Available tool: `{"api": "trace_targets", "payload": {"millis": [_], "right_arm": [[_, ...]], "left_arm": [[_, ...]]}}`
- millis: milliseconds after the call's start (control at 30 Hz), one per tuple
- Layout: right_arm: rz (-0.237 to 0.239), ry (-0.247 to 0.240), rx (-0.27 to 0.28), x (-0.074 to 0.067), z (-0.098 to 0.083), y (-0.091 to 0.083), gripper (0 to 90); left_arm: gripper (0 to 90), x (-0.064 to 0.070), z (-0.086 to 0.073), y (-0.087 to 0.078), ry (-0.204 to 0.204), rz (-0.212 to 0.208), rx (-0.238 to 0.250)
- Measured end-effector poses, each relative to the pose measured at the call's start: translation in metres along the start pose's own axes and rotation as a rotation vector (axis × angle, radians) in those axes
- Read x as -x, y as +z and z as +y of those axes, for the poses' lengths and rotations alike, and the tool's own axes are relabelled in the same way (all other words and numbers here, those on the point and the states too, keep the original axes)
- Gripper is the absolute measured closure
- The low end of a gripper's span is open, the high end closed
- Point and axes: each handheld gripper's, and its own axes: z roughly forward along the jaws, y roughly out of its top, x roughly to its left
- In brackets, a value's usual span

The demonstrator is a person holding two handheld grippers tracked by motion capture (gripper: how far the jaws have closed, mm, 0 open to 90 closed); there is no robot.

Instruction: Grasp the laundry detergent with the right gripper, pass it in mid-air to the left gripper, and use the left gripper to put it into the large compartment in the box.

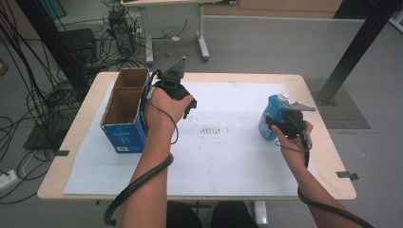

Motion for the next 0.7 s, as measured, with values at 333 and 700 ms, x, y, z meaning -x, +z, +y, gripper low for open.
{"api": "trace_targets", "payload": {"millis": [333,700], "right_arm": [[0.016,0.005,-0.001,0.001,0.001,-0.001,44.9],[0.079,-0.024,0.005,-0.002,0.024,-0.007,44.8]], "left_arm": [[5.8,0.001,0.001,-0.007,0.025,-0.01,0.012],[5.6,0.004,-0.002,-0.029,0.099,-0.029,0.046]]}}
